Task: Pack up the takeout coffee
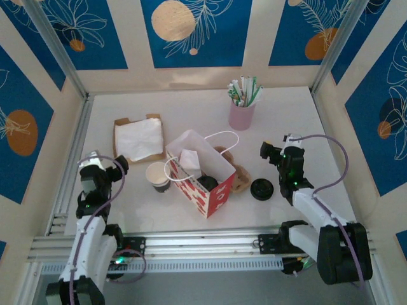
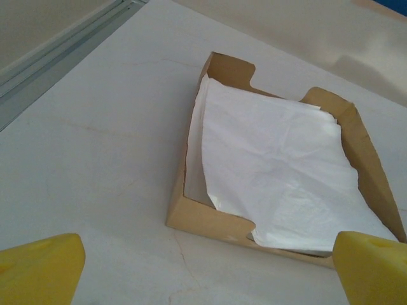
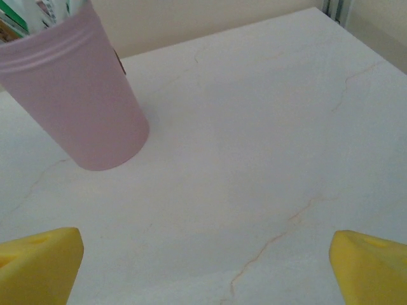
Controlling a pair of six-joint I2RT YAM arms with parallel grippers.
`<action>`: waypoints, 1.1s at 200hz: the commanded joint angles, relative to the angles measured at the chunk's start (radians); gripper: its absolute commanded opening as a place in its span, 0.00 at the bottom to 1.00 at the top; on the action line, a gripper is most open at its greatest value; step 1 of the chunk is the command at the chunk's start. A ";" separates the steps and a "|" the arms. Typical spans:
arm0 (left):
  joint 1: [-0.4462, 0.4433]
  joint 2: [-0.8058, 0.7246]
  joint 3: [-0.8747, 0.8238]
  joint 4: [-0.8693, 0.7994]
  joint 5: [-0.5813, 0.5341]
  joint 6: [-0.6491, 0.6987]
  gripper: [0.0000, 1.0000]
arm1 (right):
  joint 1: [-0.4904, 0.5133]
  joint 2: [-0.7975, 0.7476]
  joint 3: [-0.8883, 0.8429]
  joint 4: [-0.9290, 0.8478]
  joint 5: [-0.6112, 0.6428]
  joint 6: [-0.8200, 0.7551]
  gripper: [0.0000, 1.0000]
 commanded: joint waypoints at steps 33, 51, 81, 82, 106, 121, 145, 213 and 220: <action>-0.006 0.162 0.031 0.154 -0.006 0.058 1.00 | -0.005 0.155 0.002 0.221 0.043 -0.031 0.99; -0.008 0.160 -0.009 0.249 -0.028 0.096 1.00 | -0.006 0.177 -0.011 0.273 0.035 -0.059 0.99; -0.016 0.235 -0.084 0.448 -0.076 0.150 1.00 | -0.006 0.276 -0.030 0.438 0.037 -0.118 0.99; -0.016 0.239 -0.086 0.454 -0.072 0.152 1.00 | -0.007 0.281 -0.031 0.445 0.036 -0.119 0.99; -0.016 0.384 -0.129 0.713 0.115 0.271 1.00 | -0.001 0.362 -0.020 0.505 -0.014 -0.150 0.99; -0.019 0.446 -0.083 0.699 0.137 0.286 1.00 | 0.017 0.390 -0.020 0.527 -0.030 -0.180 0.99; -0.025 0.545 -0.078 0.825 0.127 0.268 1.00 | 0.033 0.413 0.004 0.513 -0.028 -0.204 0.99; -0.050 0.775 -0.074 1.114 0.135 0.287 1.00 | 0.037 0.414 -0.051 0.609 -0.107 -0.242 0.99; -0.054 0.821 -0.077 1.178 0.141 0.289 1.00 | 0.035 0.414 -0.047 0.603 -0.112 -0.241 0.99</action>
